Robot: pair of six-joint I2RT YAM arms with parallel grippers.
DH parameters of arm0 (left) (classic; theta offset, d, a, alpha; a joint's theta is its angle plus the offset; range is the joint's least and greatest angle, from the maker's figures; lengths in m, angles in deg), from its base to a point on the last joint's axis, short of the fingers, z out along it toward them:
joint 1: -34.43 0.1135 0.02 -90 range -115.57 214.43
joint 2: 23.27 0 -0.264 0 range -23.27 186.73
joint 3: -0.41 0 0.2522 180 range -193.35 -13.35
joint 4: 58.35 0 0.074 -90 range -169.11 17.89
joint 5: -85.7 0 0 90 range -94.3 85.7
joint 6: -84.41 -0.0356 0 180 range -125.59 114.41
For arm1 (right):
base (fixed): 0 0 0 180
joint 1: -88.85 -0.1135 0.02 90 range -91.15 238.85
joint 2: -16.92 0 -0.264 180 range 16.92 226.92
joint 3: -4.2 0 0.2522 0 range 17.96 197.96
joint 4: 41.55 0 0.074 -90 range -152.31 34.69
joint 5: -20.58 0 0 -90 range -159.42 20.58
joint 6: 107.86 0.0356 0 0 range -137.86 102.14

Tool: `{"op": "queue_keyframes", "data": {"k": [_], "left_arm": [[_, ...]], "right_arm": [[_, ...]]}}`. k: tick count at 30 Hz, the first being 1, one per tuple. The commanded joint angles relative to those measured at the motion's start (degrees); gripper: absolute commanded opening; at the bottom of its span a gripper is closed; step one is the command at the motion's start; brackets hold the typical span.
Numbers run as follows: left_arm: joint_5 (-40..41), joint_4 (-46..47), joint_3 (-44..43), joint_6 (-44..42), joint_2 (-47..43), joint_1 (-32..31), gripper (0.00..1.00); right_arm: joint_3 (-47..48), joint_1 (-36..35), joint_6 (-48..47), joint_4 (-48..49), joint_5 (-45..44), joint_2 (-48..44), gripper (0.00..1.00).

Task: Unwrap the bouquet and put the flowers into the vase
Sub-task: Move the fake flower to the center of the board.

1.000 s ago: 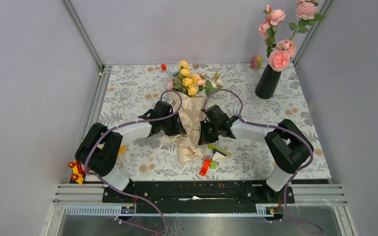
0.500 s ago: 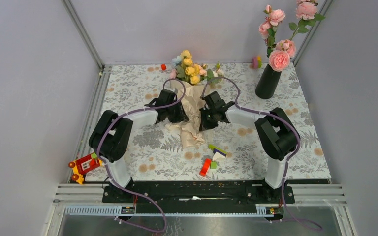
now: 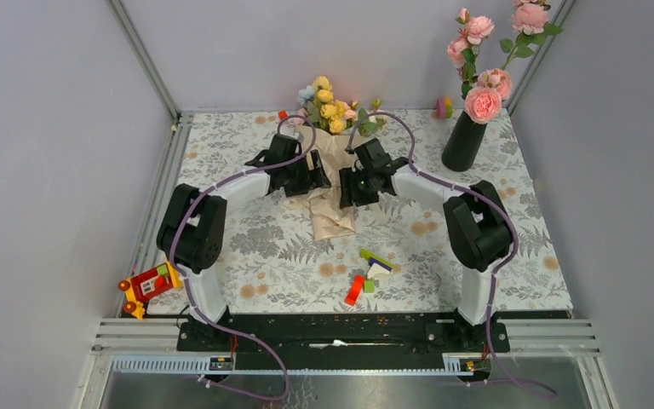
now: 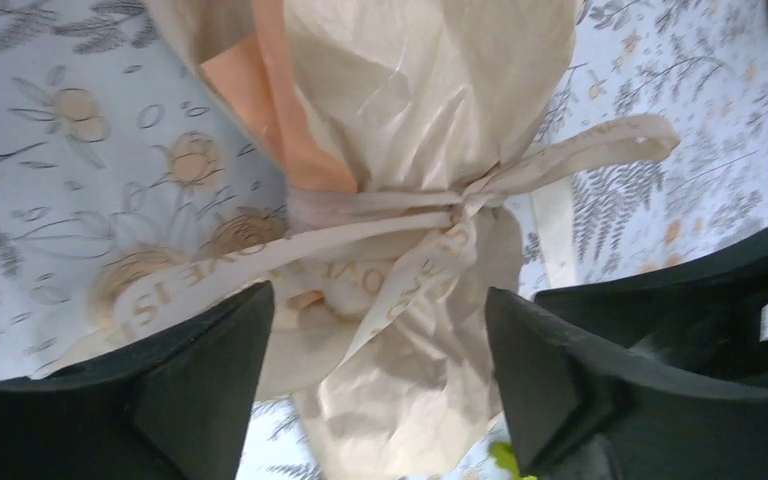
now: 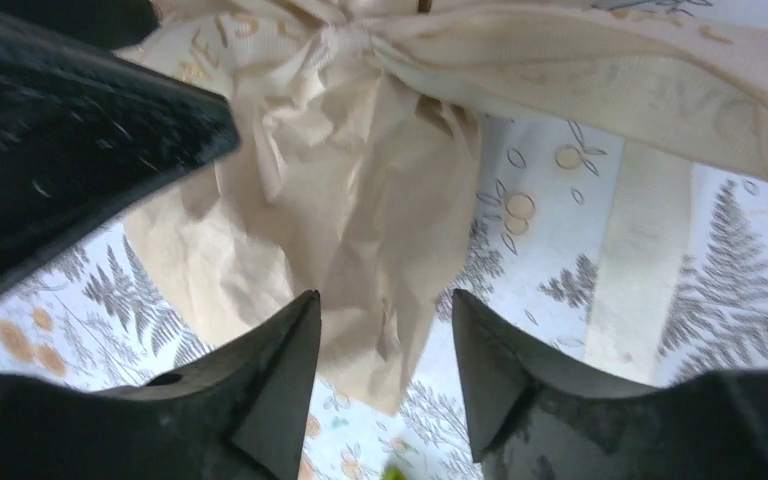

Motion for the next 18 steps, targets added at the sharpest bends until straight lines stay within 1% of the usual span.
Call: {"op": "queue_keyframes", "data": {"k": [1, 3, 5, 8, 10, 13, 15, 18], "left_arm": [[1.7, -5.6, -2.4, -4.5, -8.1, 1.6, 0.87], [3.1, -8.1, -2.1, -6.6, -11.6, 2.2, 0.92], [4.3, -10.1, -1.2, -8.8, -15.0, 2.7, 0.94], [4.3, -11.7, 1.8, -10.2, -19.6, 3.6, 0.95], [2.1, -12.3, 4.6, -10.1, -22.3, 4.3, 0.95], [0.2, -11.0, 10.0, -8.3, -25.6, 5.0, 0.94], [0.6, -10.0, 14.0, -7.0, -27.1, 5.2, 0.94], [2.1, -8.7, 17.9, -5.1, -28.3, 5.5, 0.93]], "right_arm": [[0.9, 0.4, -3.6, -5.3, -3.2, -8.3, 0.63], [-0.1, 0.5, -4.5, -6.9, -4.3, -11.7, 0.67], [-1.5, 0.6, -5.1, -8.2, -6.1, -15.1, 0.71], [-4.4, 0.9, -5.4, -9.9, -8.5, -19.4, 0.79], [-6.7, 1.2, -5.2, -10.7, -10.0, -22.0, 0.84], [-11.0, 1.6, -4.4, -10.7, -11.1, -25.5, 0.85], [-13.5, 1.8, -3.9, -10.6, -12.0, -27.2, 0.85], [-16.2, 1.8, -2.9, -10.7, -14.8, -27.4, 0.83]]}}
